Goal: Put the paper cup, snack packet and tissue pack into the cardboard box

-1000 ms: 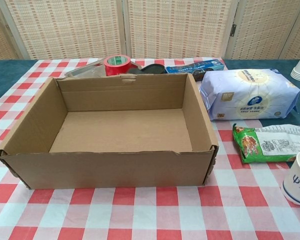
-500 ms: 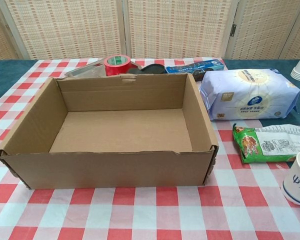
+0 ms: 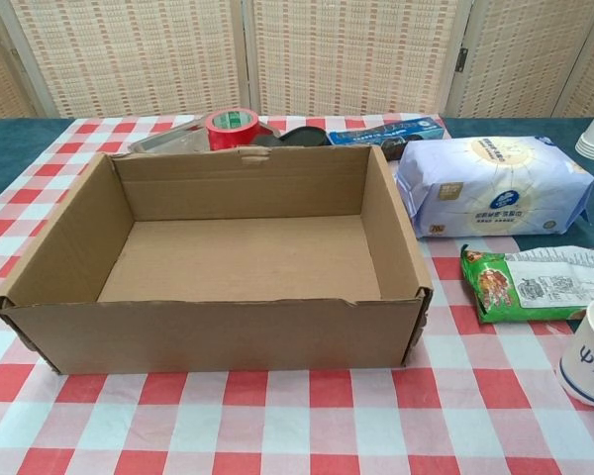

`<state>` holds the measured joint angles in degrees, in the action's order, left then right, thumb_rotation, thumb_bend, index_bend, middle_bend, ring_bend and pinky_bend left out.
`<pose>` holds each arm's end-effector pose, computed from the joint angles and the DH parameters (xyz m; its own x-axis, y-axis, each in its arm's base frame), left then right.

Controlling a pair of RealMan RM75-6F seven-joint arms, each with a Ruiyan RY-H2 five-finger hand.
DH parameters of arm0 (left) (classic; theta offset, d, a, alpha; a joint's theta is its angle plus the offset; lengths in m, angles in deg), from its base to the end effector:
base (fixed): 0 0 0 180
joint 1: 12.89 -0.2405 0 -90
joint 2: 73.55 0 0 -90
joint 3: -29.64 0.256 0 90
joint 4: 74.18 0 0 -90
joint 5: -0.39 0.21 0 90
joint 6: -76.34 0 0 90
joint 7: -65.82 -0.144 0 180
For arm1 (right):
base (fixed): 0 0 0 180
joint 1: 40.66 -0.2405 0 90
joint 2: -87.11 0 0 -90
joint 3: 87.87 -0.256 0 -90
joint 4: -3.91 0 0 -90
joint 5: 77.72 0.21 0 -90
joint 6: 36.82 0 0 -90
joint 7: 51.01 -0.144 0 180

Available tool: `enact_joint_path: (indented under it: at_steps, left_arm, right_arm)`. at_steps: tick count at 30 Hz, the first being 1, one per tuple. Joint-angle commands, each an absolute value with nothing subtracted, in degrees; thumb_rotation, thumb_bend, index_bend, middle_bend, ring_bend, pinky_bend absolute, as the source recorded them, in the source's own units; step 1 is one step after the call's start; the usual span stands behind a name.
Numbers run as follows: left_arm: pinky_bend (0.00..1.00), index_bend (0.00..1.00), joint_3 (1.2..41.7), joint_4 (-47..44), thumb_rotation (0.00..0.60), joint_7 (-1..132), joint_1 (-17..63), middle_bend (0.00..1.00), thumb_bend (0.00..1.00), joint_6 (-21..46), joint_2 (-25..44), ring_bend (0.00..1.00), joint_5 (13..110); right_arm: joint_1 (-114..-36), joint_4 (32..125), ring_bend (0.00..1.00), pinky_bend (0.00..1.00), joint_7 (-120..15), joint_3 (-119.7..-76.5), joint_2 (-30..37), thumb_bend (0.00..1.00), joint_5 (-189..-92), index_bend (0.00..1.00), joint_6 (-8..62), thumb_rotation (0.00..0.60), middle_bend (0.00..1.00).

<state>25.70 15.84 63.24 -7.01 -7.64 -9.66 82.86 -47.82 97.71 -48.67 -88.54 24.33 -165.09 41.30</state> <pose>-0.3233 0.1912 0.1685 0.4687 -0.0068 0.8833 0.8828 0.0388 -0.4681 -0.3076 -0.1833 0.1417 0.4396 -0.1422 0.8868 -0.8982 -0.0754 0.4331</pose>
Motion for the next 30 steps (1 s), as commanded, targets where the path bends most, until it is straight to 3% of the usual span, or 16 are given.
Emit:
enact_joint_path:
  at_steps: [1, 11, 15, 19, 30]
  left_arm:
    - [0.04, 0.00, 25.8, 16.0, 0.600, 63.4, -7.0, 0.00, 0.21, -7.4, -9.9, 0.00, 82.9]
    - [0.04, 0.00, 25.9, 16.7, 0.600, 64.3, -7.3, 0.00, 0.21, -7.8, -10.7, 0.00, 83.1]
    - [0.04, 0.00, 26.0, 16.8, 0.600, 64.5, -7.2, 0.00, 0.21, -7.6, -10.8, 0.00, 83.2]
    - [0.04, 0.00, 26.1, 16.9, 0.600, 64.7, -7.2, 0.00, 0.21, -7.4, -10.9, 0.00, 83.3]
    - [0.04, 0.00, 26.5, 17.5, 0.600, 65.9, -7.3, 0.00, 0.21, -7.4, -11.7, 0.00, 83.8]
  right_arm:
    - [-49.5, 97.5, 0.00, 0.19, -50.7, -86.8, 25.4, 0.03, -169.1, 0.16, 39.4, 0.600, 0.04]
    - [-54.3, 111.2, 0.01, 0.21, -41.7, -82.9, 35.7, 0.03, -174.1, 0.18, 29.6, 0.600, 0.05]
    - [-55.3, 115.7, 0.01, 0.21, -37.0, -82.5, 36.9, 0.03, -173.9, 0.18, 26.9, 0.600, 0.05]
    - [-55.6, 115.9, 0.01, 0.21, -34.6, -82.7, 34.9, 0.03, -171.8, 0.18, 25.4, 0.600, 0.05]
    - [-57.0, 104.9, 0.01, 0.21, -38.0, -84.1, 24.7, 0.03, -166.3, 0.18, 21.9, 0.600, 0.06]
